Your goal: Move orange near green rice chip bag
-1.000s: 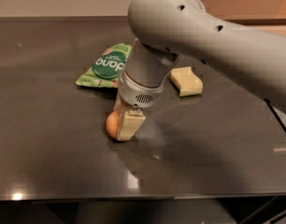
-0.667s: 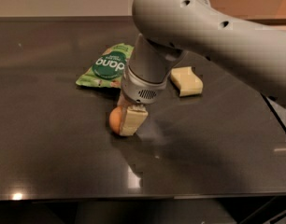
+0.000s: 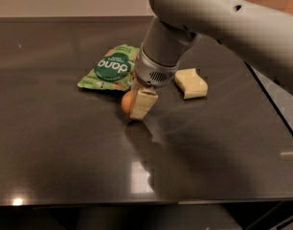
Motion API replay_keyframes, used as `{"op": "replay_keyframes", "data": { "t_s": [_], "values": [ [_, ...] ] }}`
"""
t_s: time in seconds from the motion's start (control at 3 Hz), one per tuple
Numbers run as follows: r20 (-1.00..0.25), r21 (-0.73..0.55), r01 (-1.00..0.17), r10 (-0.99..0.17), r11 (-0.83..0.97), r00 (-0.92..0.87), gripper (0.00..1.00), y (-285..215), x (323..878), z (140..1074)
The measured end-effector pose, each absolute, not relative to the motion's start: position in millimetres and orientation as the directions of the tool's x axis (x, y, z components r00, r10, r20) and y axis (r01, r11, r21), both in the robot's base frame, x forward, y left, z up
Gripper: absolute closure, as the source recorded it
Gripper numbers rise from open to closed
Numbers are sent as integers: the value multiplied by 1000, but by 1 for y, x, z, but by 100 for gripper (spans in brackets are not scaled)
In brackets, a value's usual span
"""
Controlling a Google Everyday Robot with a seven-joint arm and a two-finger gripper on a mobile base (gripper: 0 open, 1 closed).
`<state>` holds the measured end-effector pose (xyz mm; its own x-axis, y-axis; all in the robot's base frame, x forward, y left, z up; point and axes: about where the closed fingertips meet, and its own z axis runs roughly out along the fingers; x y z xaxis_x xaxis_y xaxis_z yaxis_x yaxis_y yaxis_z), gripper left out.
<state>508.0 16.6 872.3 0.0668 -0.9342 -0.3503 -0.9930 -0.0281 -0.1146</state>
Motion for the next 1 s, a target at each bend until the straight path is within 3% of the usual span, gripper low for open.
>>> {"op": "replay_keyframes", "data": {
  "t_s": [0.67,1.0],
  "values": [
    [-376,-113,-993,-927,35,10,100,19,553,866],
    [-387,-106,-993,-922,48,-3,82,25,567,862]
  ]
}}
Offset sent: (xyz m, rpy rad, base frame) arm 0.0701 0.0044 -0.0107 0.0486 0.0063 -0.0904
